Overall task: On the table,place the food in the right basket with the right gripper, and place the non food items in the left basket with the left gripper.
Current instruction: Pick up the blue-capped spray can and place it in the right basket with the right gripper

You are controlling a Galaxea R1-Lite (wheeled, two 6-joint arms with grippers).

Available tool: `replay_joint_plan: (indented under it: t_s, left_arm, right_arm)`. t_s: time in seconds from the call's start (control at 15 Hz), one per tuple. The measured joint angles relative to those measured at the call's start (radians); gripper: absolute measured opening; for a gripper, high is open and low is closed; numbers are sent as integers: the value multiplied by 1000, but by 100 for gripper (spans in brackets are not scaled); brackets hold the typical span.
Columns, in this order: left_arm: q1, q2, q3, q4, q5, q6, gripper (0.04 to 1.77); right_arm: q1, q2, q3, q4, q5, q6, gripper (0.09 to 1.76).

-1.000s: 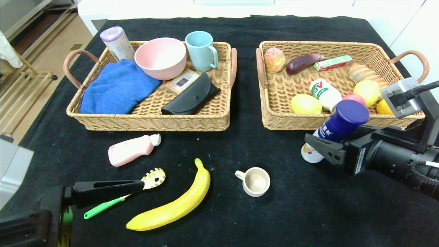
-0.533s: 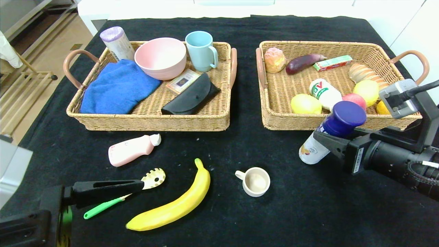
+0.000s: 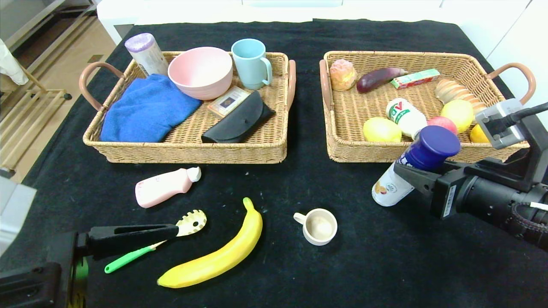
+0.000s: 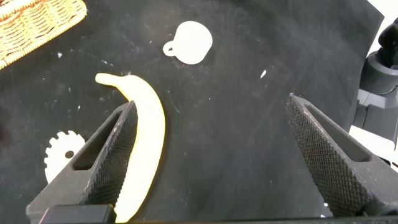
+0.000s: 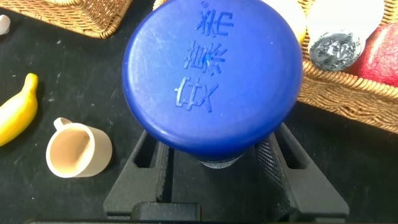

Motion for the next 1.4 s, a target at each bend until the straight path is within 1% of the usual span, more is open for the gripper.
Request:
replay_joint_plan:
  t_s: [0.33, 0.6, 0.8, 0.93, 1.07, 1.4]
  left_arm:
    - [0, -1, 0, 0, 0, 1, 172]
    - [0, -1, 0, 0, 0, 1, 172]
    - [0, 1, 2, 1, 0, 1, 172]
    - [0, 2, 3, 1, 0, 1, 172]
    - [0, 4, 3, 1, 0, 1, 172]
    - [0, 8, 4, 3, 0, 1, 172]
  right_arm:
    - [0, -1, 0, 1, 2, 0, 83]
    - [1, -29, -6, 11, 6, -28, 83]
    - [3, -62, -21, 48, 10, -42, 83]
    - [4, -83, -51, 92, 14, -43, 83]
    - [9, -94, -96, 109, 18, -42, 83]
    - [24, -81, -231, 153, 21, -21, 83]
